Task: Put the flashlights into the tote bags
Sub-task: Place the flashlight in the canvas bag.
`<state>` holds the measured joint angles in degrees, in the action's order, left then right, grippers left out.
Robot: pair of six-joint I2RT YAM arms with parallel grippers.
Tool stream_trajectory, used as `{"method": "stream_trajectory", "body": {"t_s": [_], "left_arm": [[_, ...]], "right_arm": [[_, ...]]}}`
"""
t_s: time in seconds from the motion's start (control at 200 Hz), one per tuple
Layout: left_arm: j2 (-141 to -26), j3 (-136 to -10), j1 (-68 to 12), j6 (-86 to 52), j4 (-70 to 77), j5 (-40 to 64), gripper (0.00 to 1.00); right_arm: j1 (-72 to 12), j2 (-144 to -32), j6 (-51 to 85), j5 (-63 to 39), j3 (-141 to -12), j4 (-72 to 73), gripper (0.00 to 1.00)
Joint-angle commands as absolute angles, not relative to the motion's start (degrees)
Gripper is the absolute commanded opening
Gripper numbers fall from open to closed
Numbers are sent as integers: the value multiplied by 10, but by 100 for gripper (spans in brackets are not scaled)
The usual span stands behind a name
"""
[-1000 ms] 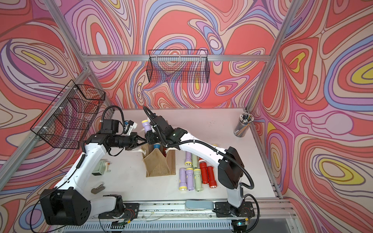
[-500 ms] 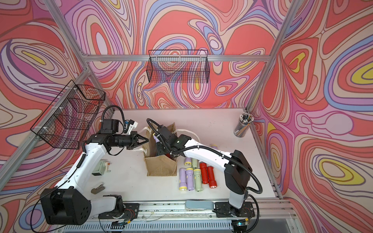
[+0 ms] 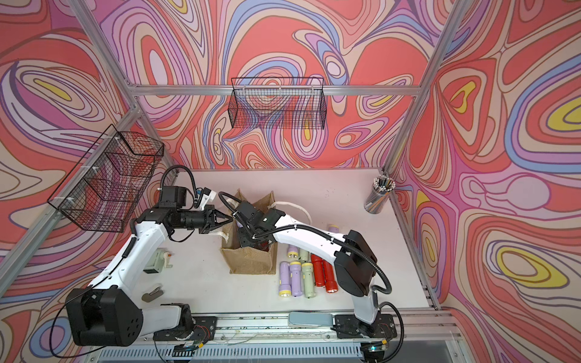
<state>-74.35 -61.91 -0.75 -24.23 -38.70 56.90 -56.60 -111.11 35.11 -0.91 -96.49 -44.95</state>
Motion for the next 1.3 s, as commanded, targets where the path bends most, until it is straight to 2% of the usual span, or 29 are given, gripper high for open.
{"method": "stream_trajectory", "body": {"t_s": [0.0,0.776,1.117,1.237,1.292], "left_arm": [[-740,-617,-6,-236,-369,596,6],[-736,-610,-6,-244,-358,601,7],[-736,-614,-6,-243,-362,594,7],[-736,-617,-6,-241,-366,591,7],[-736,-618,-6,-237,-370,587,7]], "right_arm": [[-566,-1136,384,-11,-982,-472,15],[-554,-1193,428,-46,-926,-444,14],[-556,-1197,428,-1,-899,-485,16],[-556,-1203,422,18,-913,-500,23],[-555,-1209,418,27,-923,-513,30]]}}
